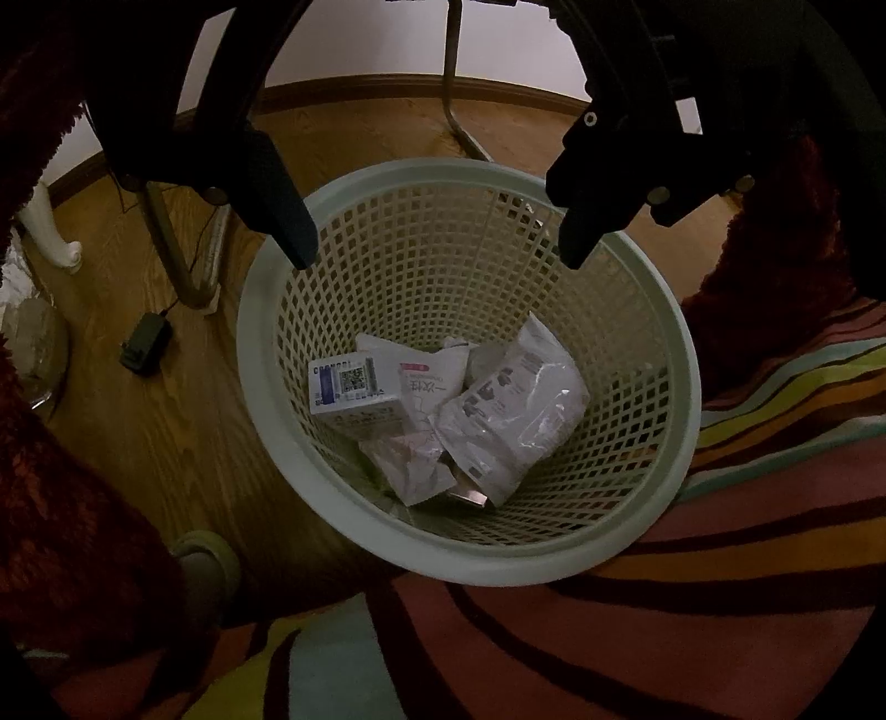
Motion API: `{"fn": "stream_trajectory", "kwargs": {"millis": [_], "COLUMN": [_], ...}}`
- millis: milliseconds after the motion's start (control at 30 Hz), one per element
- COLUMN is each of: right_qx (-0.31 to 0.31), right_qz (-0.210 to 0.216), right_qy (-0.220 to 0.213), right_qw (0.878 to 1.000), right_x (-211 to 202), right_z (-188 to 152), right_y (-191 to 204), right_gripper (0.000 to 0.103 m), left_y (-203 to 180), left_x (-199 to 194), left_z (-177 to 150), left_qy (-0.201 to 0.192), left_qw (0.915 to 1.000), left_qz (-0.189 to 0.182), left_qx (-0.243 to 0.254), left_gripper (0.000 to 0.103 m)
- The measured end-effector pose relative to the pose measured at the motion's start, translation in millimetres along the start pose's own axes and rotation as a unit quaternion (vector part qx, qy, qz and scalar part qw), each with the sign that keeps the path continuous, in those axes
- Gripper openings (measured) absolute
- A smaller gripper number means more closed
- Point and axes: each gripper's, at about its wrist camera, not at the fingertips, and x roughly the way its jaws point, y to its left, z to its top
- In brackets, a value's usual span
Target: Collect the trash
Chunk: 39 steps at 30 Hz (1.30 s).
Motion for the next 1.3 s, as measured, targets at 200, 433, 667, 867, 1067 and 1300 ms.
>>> {"fn": "stream_trajectory", "kwargs": {"millis": [200, 433, 667, 867, 1067, 1300], "right_qx": [-0.027, -0.048, -0.070, -0.099, -0.114, -0.134], "right_qz": [-0.015, -0.019, -0.023, -0.028, -0.032, -0.033], "right_qy": [-0.024, -0.056, -0.103, -0.132, -0.177, -0.246], "right_qw": [0.999, 0.997, 0.992, 0.986, 0.977, 0.959], "right_x": [-13.1, -32.9, -60.8, -82.2, -111.4, -150.6], "right_z": [-4.0, -10.9, -23.2, -39.6, -55.1, -80.0], "right_y": [8.4, 9.3, 13.0, 22.4, 21.3, 21.7], "right_gripper": [0.084, 0.084, 0.084, 0.084, 0.084, 0.084], "left_y": [-3.1, -0.2, 9.7, 4.6, 9.5, 14.2], "left_x": [-8.6, -28.1, -58.7, -86.0, -114.3, -151.2], "left_z": [-3.3, -10.1, -22.3, -39.0, -54.7, -77.6], "left_qy": [-0.015, -0.043, -0.086, -0.133, -0.184, -0.248], "left_qw": [0.9998, 0.9990, 0.9962, 0.9903, 0.9814, 0.9674], "left_qz": [-0.009, -0.011, -0.010, 0.020, 0.034, 0.030], "left_qx": [0.004, 0.010, 0.009, 0.036, 0.044, 0.043], "left_gripper": [0.087, 0.087, 0.087, 0.087, 0.087, 0.087]}}
